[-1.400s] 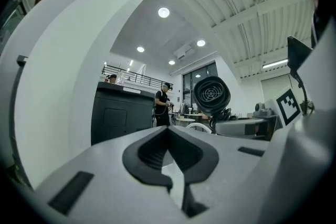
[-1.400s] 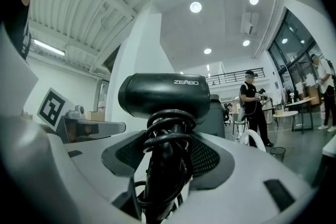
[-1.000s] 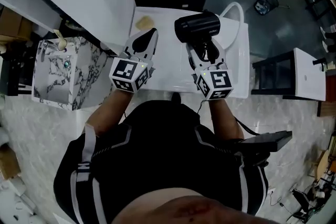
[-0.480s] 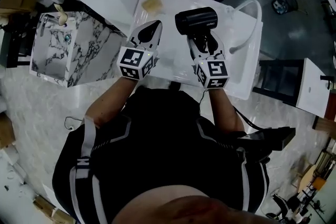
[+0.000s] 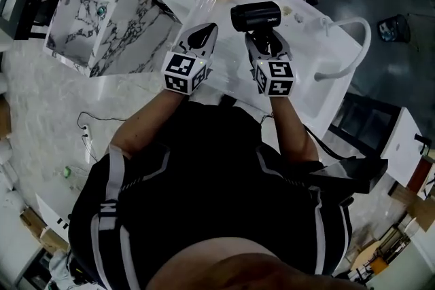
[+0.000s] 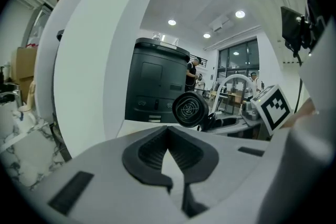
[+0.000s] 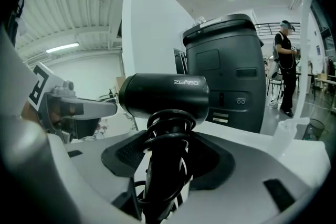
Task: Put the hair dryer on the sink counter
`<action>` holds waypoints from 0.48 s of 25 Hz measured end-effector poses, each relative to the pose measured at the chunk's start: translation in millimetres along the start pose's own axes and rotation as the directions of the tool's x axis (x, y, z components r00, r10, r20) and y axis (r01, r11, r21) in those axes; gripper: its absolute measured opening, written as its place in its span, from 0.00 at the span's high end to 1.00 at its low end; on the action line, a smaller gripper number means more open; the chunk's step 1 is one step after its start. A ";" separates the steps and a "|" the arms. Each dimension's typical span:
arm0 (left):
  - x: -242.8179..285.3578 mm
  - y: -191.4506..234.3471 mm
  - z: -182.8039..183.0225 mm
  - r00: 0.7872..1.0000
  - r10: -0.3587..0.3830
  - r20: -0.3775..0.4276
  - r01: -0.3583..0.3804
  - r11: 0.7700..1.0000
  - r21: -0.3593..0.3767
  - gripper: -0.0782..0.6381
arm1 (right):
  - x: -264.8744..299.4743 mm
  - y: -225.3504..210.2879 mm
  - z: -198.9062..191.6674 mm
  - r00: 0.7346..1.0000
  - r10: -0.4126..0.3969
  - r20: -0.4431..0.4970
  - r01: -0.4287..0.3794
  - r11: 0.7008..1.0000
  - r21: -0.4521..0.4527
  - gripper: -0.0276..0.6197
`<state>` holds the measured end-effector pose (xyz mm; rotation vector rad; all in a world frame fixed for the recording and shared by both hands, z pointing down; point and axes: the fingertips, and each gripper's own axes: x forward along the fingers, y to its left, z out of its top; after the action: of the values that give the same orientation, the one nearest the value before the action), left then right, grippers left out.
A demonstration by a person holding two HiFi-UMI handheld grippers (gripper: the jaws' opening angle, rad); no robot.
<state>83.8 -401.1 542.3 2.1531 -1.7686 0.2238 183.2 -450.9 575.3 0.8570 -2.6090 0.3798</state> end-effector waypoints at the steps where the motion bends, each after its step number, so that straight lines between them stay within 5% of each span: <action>1: -0.5 2.5 -3.1 1.000 0.006 -0.002 -0.006 1.000 -0.004 0.88 | 5.8 0.6 -3.9 1.000 0.007 -0.015 -0.007 1.000 0.000 0.55; 12: -22.9 16.9 -33.3 0.994 0.102 -0.036 -0.104 0.993 -0.051 0.88 | 63.7 14.2 -54.5 0.982 0.088 -0.169 -0.089 0.996 0.006 0.55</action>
<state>65.7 -370.9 568.3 2.0133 -1.8479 0.2343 140.9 -452.9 649.0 0.6785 -2.4950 0.4547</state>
